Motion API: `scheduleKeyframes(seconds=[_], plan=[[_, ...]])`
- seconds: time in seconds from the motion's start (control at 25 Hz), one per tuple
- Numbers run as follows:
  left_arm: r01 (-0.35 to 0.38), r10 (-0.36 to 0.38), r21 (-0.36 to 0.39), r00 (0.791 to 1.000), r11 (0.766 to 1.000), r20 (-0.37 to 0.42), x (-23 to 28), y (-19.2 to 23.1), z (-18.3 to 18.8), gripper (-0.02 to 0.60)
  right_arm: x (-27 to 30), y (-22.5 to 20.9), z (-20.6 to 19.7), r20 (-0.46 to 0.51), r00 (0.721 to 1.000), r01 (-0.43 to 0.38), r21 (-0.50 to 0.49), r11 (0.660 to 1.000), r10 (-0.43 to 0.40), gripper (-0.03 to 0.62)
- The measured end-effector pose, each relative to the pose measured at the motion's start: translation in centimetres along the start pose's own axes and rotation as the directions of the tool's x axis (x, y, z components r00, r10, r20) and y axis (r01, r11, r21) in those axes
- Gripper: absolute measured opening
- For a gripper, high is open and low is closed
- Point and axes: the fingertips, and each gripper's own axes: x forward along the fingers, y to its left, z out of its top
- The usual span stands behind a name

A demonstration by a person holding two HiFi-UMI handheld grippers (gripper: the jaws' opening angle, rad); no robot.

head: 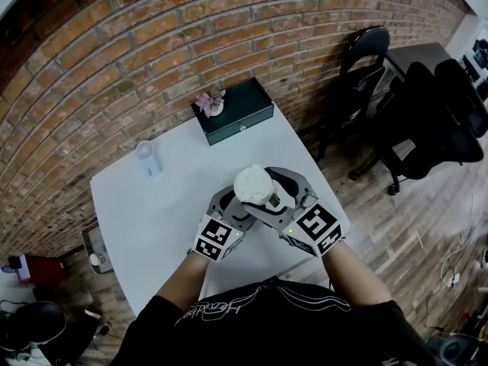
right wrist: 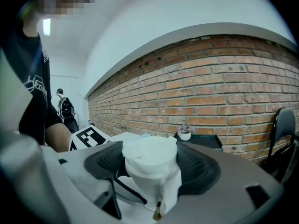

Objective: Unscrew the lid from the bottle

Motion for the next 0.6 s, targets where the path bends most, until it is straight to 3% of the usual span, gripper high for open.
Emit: scheduleKeyframes(seconds=[0.16,0.36,0.48,0.6], plan=[[0.007,-0.007,-0.001,1.0,1.0,0.003,-0.05,-0.06,-0.07,0.347,-0.06,0.09,-0.12,-0.009,0.999,-0.037,-0.021,0.999,0.037,0.345],[0.016,-0.016,-0.002,1.0,1.0,0.004,0.0,-0.2,0.0,0.347,-0.16,0.22,-0.24,-0.076,0.984,-0.169,-0.081,0.982,0.163,0.345],[0.025,-0.025,0.001,1.0,1.0,0.002,-0.04,-0.18,-0.11,0.347,-0.14,0.33,-0.45,-0.132,0.956,-0.28,-0.128,0.951,0.263,0.345],[0.026,-0.026,-0.001,1.0,1.0,-0.004,-0.04,-0.18,-0.15,0.347,-0.14,0.28,-0.57,-0.204,0.907,-0.401,-0.16,0.902,0.367,0.353]])
